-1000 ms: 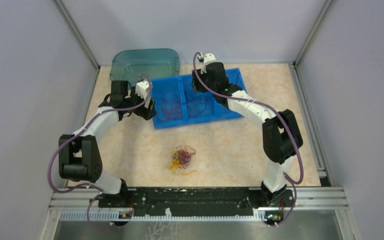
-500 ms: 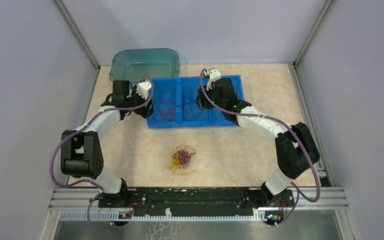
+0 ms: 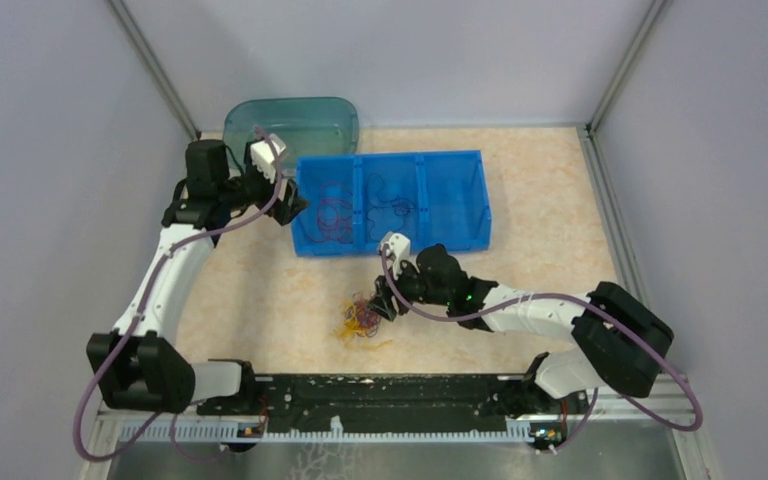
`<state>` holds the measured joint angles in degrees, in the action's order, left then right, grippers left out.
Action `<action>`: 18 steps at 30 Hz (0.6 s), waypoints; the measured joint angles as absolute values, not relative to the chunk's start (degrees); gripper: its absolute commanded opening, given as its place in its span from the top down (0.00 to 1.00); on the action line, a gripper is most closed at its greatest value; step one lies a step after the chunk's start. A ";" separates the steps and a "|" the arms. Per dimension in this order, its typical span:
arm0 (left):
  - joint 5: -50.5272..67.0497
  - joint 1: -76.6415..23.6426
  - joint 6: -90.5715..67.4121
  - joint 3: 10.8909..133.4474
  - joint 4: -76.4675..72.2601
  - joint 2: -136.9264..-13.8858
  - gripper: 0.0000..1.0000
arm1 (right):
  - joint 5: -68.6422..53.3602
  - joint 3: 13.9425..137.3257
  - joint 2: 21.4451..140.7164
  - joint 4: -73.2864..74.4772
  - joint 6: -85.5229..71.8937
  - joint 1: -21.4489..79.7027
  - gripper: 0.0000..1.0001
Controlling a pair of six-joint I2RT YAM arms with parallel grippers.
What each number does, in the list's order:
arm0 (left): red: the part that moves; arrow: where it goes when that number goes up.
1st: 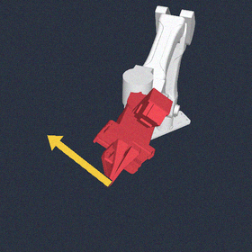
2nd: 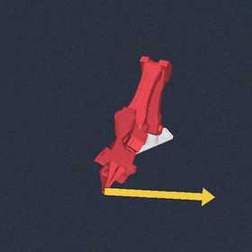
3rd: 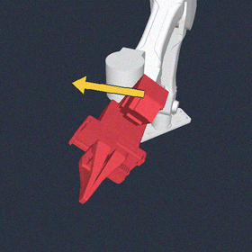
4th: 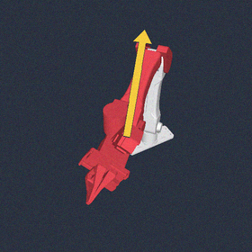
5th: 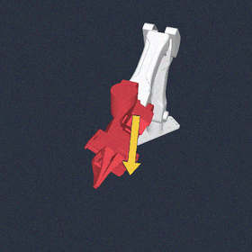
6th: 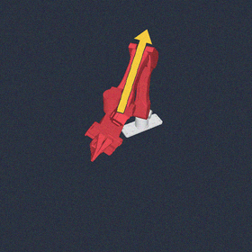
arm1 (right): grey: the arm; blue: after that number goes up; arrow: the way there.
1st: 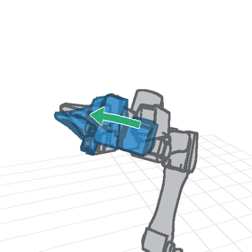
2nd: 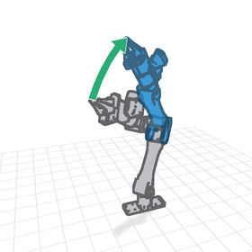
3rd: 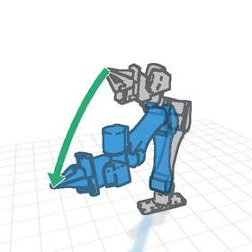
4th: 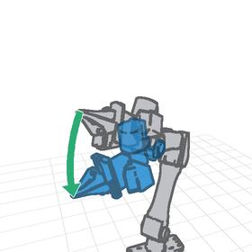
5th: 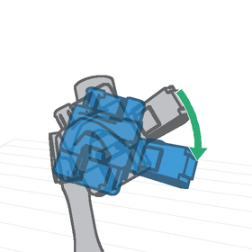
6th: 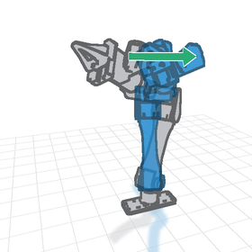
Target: Untangle the cables
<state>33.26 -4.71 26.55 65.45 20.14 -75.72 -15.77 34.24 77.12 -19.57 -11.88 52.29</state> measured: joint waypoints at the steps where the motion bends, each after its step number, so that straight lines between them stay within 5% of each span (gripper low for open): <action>1: 34.65 -4.73 26.61 65.91 21.32 -74.24 0.00 | -16.27 33.36 77.49 -20.58 -12.16 52.93 0.50; 7: 41.28 -4.73 28.12 66.19 28.84 -67.57 0.00 | -17.41 33.47 83.00 -28.69 -13.76 54.22 0.59; 13: 43.68 -4.73 30.35 65.30 33.54 -66.00 0.00 | -18.22 34.72 87.92 -32.18 -15.05 54.43 0.85; 18: 44.69 -4.73 33.19 62.85 35.59 -63.77 0.00 | -17.37 35.77 87.35 -33.06 -15.38 54.81 0.91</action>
